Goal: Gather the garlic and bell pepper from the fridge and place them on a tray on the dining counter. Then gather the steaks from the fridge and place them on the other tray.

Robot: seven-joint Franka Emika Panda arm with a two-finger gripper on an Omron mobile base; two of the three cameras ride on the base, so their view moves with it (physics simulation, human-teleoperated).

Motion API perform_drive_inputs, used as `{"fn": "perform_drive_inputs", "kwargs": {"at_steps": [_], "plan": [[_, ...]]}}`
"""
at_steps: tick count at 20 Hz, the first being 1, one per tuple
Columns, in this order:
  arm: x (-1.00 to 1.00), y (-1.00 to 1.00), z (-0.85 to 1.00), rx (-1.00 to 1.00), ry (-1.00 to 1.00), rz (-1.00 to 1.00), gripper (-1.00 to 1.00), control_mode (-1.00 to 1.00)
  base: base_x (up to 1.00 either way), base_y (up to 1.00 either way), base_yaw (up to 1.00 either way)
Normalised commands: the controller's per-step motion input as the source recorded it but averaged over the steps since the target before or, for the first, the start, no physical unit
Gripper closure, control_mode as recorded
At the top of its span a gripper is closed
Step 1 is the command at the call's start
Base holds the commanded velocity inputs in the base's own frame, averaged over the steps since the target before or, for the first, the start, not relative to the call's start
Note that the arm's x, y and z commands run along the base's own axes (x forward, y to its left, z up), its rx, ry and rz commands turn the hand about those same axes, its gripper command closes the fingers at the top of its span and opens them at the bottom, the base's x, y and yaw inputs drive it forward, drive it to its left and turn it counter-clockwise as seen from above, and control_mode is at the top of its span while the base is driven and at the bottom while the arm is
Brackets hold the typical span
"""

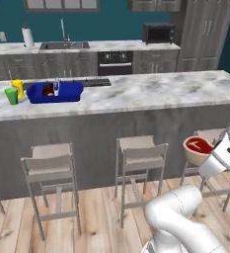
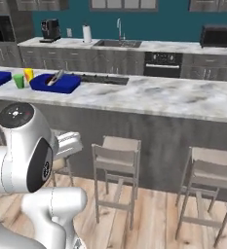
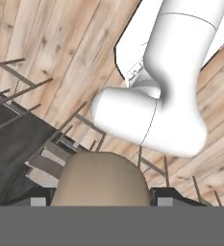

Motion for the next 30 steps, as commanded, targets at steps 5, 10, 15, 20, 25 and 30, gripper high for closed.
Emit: {"fn": "perform_drive_inputs", "kwargs": {"at_steps": [5, 10, 15, 20, 25, 30], "plan": [[0.00, 0.00, 0.00, 0.00, 0.00, 0.00, 1.00, 1.00, 0.56, 1.00, 0.36], [0.00, 0.00, 0.00, 0.00, 0.00, 0.00, 1.00, 1.00, 0.50, 0.82, 0.29], [0.00, 0.00, 0.00, 0.00, 0.00, 0.00, 1.00, 1.00, 0.05, -0.14, 0.03], [0.00, 0.00, 0.00, 0.00, 0.00, 0.00, 1.00, 1.00, 0.02, -0.38, 0.00], [0.00, 0.00, 0.00, 0.00, 0.00, 0.00, 1.00, 1.00, 0.63, -0.08, 0.00], [0.00, 0.00, 0.00, 0.00, 0.00, 0.00, 1.00, 1.00, 0.98, -0.04, 0.00]]}}
